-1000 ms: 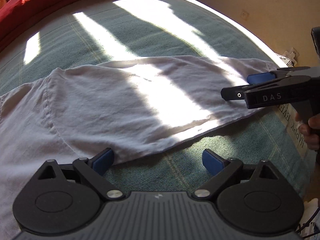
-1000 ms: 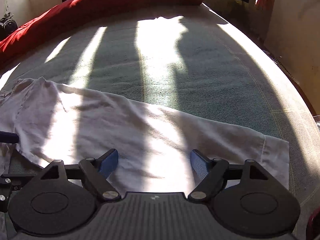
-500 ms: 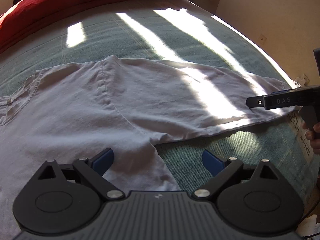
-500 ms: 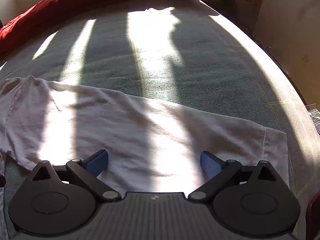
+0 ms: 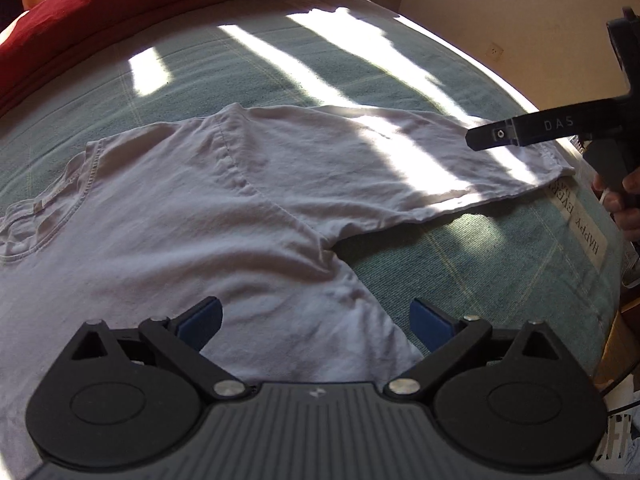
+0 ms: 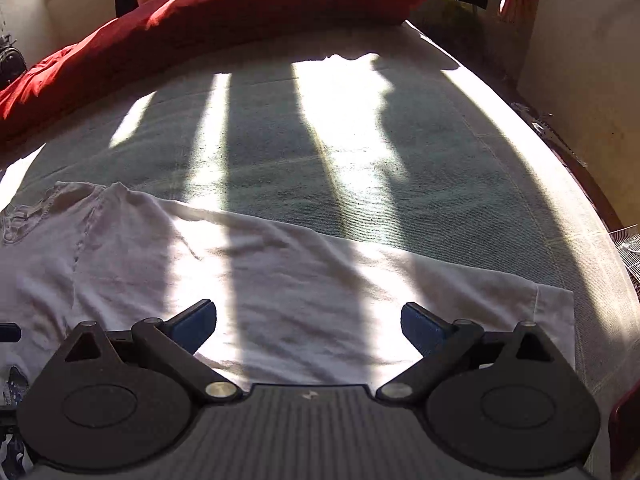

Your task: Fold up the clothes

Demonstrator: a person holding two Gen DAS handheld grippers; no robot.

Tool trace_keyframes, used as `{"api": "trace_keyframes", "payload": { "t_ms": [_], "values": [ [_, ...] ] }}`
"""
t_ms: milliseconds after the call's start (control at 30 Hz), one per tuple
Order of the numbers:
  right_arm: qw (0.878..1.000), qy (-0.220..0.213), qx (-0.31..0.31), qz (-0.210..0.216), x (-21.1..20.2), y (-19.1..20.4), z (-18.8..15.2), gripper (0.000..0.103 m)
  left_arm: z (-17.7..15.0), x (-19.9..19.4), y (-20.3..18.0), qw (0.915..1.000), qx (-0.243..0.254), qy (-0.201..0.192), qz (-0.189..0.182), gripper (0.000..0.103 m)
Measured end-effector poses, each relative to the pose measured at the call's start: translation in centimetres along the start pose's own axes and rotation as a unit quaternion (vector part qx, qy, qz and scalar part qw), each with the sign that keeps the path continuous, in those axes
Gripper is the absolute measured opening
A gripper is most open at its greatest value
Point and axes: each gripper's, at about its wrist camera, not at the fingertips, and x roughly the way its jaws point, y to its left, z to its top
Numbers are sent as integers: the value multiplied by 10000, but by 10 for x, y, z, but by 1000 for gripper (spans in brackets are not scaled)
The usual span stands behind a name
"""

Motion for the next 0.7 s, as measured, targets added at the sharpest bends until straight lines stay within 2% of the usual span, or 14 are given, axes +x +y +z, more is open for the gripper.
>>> {"api": "trace_keyframes", "payload": {
  "t_ms": [167,367,500,600,700],
  "values": [
    [9942,112,-717,799,7,73,4,100,-21,-7,57,9966,-388,307,657,99],
    [9720,351,-1547,1736,20,171,3,100,-57,-21,107,9885,-776,482,1204,99],
    [9617,502,-1808,2000,37,218,-3,100,-82,-18,133,9838,-1047,544,1352,100],
    [9618,749,-1822,1899,57,236,-11,100,-97,-18,150,9817,-1506,466,1068,102],
    [9630,892,-1865,1728,68,241,-22,103,-106,-20,156,9829,-1540,320,956,102]
  ]
}}
